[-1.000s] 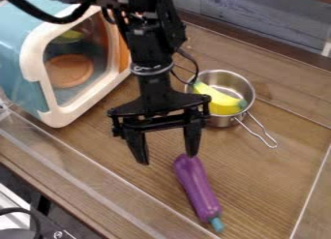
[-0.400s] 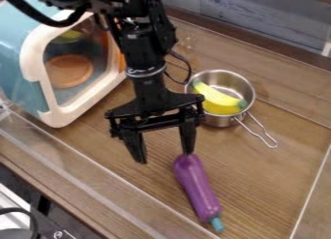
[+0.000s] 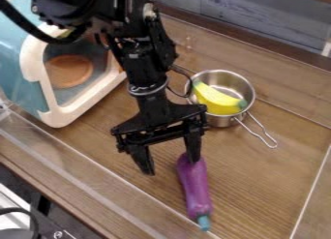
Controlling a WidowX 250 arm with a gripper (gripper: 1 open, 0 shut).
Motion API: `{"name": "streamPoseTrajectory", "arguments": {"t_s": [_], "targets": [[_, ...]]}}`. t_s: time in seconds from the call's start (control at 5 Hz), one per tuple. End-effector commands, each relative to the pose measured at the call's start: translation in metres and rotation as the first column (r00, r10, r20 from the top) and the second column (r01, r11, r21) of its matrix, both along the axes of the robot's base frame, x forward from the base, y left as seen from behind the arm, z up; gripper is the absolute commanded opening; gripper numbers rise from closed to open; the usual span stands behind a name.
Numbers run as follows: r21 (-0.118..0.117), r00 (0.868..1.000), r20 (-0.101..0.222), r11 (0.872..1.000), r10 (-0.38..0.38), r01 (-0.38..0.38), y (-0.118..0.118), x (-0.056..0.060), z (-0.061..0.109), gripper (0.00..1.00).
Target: Put the eggplant in the silver pot
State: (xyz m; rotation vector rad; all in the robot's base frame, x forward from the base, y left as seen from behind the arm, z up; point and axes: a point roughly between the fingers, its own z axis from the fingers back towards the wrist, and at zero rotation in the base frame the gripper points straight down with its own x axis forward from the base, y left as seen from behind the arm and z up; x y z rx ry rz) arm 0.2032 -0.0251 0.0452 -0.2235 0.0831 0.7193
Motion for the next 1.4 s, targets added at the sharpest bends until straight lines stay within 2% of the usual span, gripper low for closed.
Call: {"name": "streamPoseTrajectory", "arguments": {"t_s": [0.0,0.2,0.4,0.6,0.8,1.2], "targets": [[0.006,1.000,0.008,1.000,-0.019,0.019,-0.006,0.003,-0.003,1.00],[0.012,0.998,0.013,0.998,-0.058,0.058,-0.009,0.010,-0.008,1.00],[0.008,0.998,0.015,0.998,-0.065,0.065,-0.012,0.018,-0.012,1.00],[0.006,0.998,0.014,0.998,-0.059,0.059,-0.018,0.019,-0.008,1.00],[0.006,0.998,0.011,0.998,-0.057,0.057,-0.025,0.020,-0.005,1.00],[0.005,0.999,0.008,0.999,0.036,-0.036,-0.034,0.008,-0.009,1.00]]}}
